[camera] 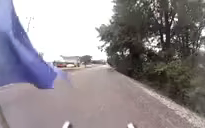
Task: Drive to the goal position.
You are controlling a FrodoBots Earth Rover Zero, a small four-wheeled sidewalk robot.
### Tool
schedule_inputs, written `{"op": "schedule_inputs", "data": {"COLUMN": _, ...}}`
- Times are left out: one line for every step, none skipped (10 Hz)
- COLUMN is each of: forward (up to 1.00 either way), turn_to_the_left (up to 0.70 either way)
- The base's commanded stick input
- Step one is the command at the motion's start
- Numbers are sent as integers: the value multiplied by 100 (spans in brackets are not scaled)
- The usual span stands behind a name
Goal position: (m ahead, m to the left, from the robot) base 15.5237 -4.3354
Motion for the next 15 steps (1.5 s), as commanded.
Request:
{"op": "schedule_inputs", "data": {"forward": 45, "turn_to_the_left": 0}}
{"op": "schedule_inputs", "data": {"forward": 45, "turn_to_the_left": 0}}
{"op": "schedule_inputs", "data": {"forward": 45, "turn_to_the_left": 0}}
{"op": "schedule_inputs", "data": {"forward": 45, "turn_to_the_left": 0}}
{"op": "schedule_inputs", "data": {"forward": 45, "turn_to_the_left": 0}}
{"op": "schedule_inputs", "data": {"forward": 45, "turn_to_the_left": 0}}
{"op": "schedule_inputs", "data": {"forward": 45, "turn_to_the_left": 0}}
{"op": "schedule_inputs", "data": {"forward": 45, "turn_to_the_left": 0}}
{"op": "schedule_inputs", "data": {"forward": 45, "turn_to_the_left": 0}}
{"op": "schedule_inputs", "data": {"forward": 45, "turn_to_the_left": 0}}
{"op": "schedule_inputs", "data": {"forward": 45, "turn_to_the_left": 0}}
{"op": "schedule_inputs", "data": {"forward": 45, "turn_to_the_left": 0}}
{"op": "schedule_inputs", "data": {"forward": 45, "turn_to_the_left": 0}}
{"op": "schedule_inputs", "data": {"forward": 45, "turn_to_the_left": 0}}
{"op": "schedule_inputs", "data": {"forward": 45, "turn_to_the_left": 0}}
